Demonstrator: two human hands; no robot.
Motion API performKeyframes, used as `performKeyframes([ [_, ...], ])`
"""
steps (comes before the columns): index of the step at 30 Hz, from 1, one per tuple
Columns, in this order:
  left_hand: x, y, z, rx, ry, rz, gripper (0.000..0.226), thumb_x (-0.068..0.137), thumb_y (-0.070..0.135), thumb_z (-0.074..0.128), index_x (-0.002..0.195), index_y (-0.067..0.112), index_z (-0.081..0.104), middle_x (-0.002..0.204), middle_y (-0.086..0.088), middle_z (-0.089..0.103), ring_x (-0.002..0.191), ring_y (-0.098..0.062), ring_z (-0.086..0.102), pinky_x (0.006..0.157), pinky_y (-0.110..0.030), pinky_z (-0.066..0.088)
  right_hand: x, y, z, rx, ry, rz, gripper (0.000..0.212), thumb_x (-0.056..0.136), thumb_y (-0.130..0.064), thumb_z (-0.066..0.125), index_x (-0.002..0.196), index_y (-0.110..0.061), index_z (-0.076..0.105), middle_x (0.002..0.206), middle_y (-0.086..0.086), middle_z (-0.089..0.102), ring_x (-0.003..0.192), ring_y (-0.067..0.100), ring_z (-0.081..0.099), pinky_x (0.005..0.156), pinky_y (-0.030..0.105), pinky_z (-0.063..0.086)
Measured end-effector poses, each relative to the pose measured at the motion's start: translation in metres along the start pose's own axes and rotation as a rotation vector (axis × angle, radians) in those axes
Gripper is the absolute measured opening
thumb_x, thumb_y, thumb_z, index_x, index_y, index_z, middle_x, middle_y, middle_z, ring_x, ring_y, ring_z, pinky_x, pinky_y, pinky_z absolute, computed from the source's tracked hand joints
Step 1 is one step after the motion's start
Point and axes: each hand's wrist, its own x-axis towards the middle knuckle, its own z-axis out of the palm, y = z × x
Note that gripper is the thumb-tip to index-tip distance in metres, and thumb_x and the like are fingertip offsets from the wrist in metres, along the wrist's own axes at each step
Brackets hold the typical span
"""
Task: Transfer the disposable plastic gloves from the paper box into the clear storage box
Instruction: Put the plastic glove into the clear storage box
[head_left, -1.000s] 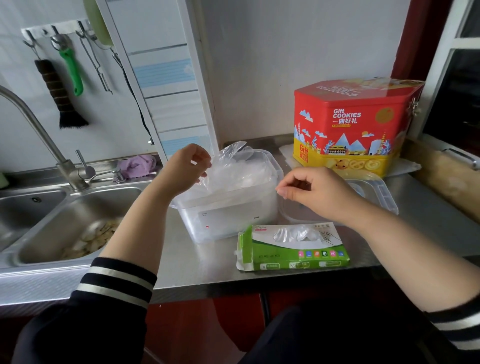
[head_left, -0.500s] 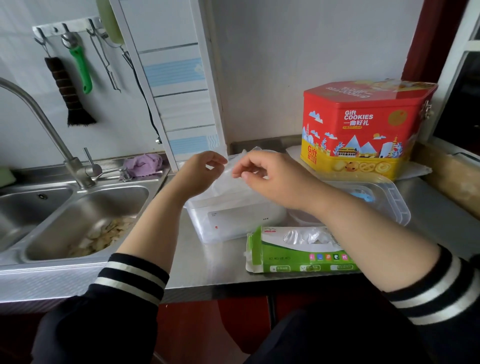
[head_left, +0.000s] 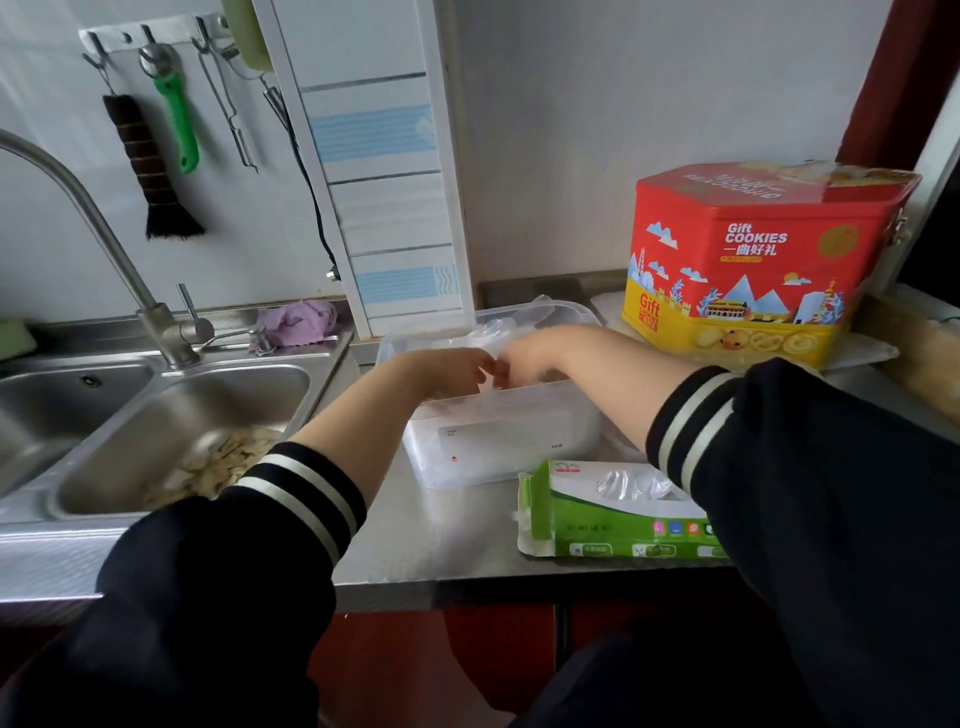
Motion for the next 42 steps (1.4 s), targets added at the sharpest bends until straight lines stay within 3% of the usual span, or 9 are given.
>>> performKeyframes([
  [9, -0.001, -0.016, -0.009, 0.479, 0.006, -0.078, 0.041, 0.092, 0.009, 0.051, 0.131, 0.022, 0.055, 0.131, -0.003, 0.056, 0.111, -0.027, 0.058, 0.099, -0.039, 0.046, -0.002, 0.015, 0.0, -0.126, -0.023, 0.003, 0.029, 0.093, -0.019, 0.056, 0.122, -0.017, 0.062, 0.124, 0.004, 0.058, 0.099, 0.021, 0.051, 0.083, 0.03, 0.041],
  [16, -0.028, -0.011, -0.042, 0.322, 0.162, -0.003, 0.028, 0.089, 0.0, 0.058, 0.106, 0.016, 0.073, 0.101, 0.0, 0.074, 0.094, -0.014, 0.069, 0.096, -0.034, 0.05, -0.049, 0.023, -0.032, 0.081, 0.215, -0.098, 0.019, 0.088, -0.024, 0.068, 0.106, -0.022, 0.073, 0.1, -0.007, 0.069, 0.094, 0.017, 0.063, 0.08, 0.029, 0.051],
  [19, -0.04, -0.014, -0.047, 0.177, 0.296, -0.014, 0.021, 0.09, 0.005, 0.055, 0.096, 0.016, 0.073, 0.087, 0.006, 0.073, 0.079, -0.011, 0.07, 0.078, -0.027, 0.055, -0.067, 0.036, -0.037, 0.242, 0.382, -0.092, 0.01, 0.087, -0.025, 0.069, 0.096, -0.02, 0.073, 0.091, -0.011, 0.066, 0.087, 0.013, 0.061, 0.069, 0.025, 0.047],
  [25, -0.063, 0.012, -0.027, 0.055, 0.813, 0.089, 0.012, 0.095, 0.029, 0.056, 0.089, 0.02, 0.061, 0.071, 0.008, 0.055, 0.07, -0.019, 0.051, 0.064, -0.028, 0.036, -0.096, 0.054, -0.015, 0.54, 0.783, -0.139, 0.006, 0.088, -0.022, 0.067, 0.088, -0.016, 0.07, 0.081, -0.008, 0.066, 0.074, 0.006, 0.057, 0.07, 0.026, 0.047],
  [27, -0.068, 0.032, -0.004, -0.058, 0.898, 0.219, 0.009, 0.094, 0.028, 0.057, 0.088, 0.023, 0.061, 0.065, 0.012, 0.054, 0.062, -0.016, 0.05, 0.058, -0.029, 0.036, -0.112, 0.054, -0.004, 0.63, 0.726, -0.166, 0.01, 0.088, -0.025, 0.068, 0.087, -0.015, 0.07, 0.078, -0.002, 0.068, 0.068, 0.006, 0.058, 0.066, 0.023, 0.047],
  [30, -0.069, 0.056, 0.037, -0.261, 0.83, 0.396, 0.004, 0.094, 0.022, 0.059, 0.091, 0.023, 0.061, 0.066, 0.014, 0.061, 0.061, -0.008, 0.059, 0.061, -0.024, 0.045, -0.136, 0.053, 0.017, 0.539, 0.337, -0.159, 0.018, 0.086, -0.033, 0.07, 0.085, -0.016, 0.071, 0.071, -0.003, 0.071, 0.062, 0.004, 0.062, 0.065, 0.027, 0.049],
  [33, -0.064, 0.07, 0.076, -0.361, 0.699, 0.457, 0.009, 0.092, 0.014, 0.061, 0.099, 0.02, 0.062, 0.082, 0.01, 0.068, 0.075, -0.004, 0.063, 0.071, -0.019, 0.05, -0.142, 0.059, 0.05, 0.186, 0.093, -0.053, 0.022, 0.083, -0.042, 0.071, 0.096, -0.024, 0.071, 0.089, -0.011, 0.07, 0.08, 0.008, 0.063, 0.073, 0.029, 0.05],
  [38, -0.054, 0.074, 0.121, -0.322, 0.423, 0.417, 0.047, 0.087, 0.026, 0.07, 0.129, 0.019, 0.051, 0.122, 0.005, 0.064, 0.113, -0.007, 0.058, 0.096, -0.027, 0.045, -0.127, 0.075, 0.091, 0.291, 0.268, 0.015, 0.008, 0.083, -0.032, 0.071, 0.079, -0.031, 0.064, 0.09, -0.01, 0.064, 0.085, 0.015, 0.061, 0.074, 0.031, 0.049],
  [42, -0.043, 0.063, 0.145, -0.226, 0.331, 0.338, 0.072, 0.074, 0.041, 0.08, 0.135, 0.024, 0.045, 0.128, 0.006, 0.06, 0.118, -0.014, 0.055, 0.096, -0.032, 0.044, -0.127, 0.079, 0.102, 0.38, 0.429, 0.001, 0.01, 0.082, -0.029, 0.072, 0.074, -0.029, 0.067, 0.084, -0.008, 0.059, 0.081, 0.015, 0.058, 0.079, 0.039, 0.049],
])
